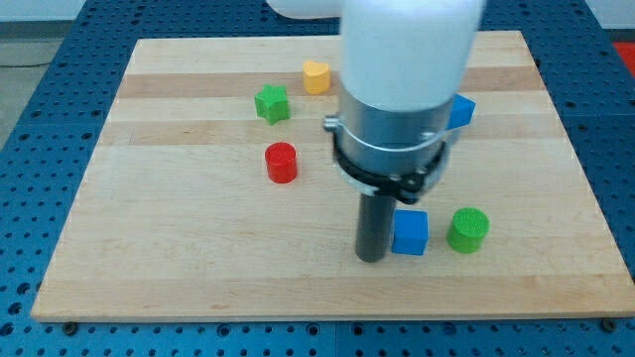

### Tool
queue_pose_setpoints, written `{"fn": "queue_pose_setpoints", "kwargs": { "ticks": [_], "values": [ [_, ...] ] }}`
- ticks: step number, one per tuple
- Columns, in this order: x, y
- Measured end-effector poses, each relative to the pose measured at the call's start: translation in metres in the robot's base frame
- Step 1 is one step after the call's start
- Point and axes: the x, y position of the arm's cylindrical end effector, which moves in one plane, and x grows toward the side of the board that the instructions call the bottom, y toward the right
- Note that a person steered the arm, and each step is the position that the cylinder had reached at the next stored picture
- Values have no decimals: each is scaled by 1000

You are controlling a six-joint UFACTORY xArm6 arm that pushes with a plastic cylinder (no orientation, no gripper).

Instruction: Move the green star to the left of the blue cube

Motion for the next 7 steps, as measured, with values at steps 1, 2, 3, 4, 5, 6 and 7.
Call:
{"fn": "queue_pose_setpoints", "kwargs": {
  "ticks": [1,2,3,4,5,6,7],
  "values": [
    [-18,-52],
    [-42,-122],
    [-92,-171],
    [-154,-177],
    [-215,-161],
    [-250,-118],
    [-252,-97]
  ]
}}
